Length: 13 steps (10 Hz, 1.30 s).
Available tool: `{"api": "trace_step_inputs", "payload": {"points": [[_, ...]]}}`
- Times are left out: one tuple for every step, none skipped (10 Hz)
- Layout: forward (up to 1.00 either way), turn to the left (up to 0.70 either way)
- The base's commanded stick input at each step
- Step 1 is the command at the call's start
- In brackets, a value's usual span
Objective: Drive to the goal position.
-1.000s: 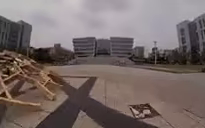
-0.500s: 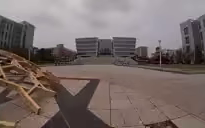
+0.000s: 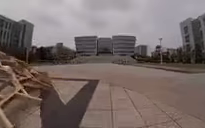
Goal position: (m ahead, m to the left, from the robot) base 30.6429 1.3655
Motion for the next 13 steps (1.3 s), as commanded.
{"api": "trace_step_inputs", "payload": {"points": [[1.00,0.00],[1.00,0.00],[1.00,0.00],[1.00,0.00],[1.00,0.00],[1.00,0.00],[1.00,0.00],[1.00,0.00],[1.00,0.00],[1.00,0.00],[1.00,0.00],[1.00,0.00],[1.00,0.00]]}}
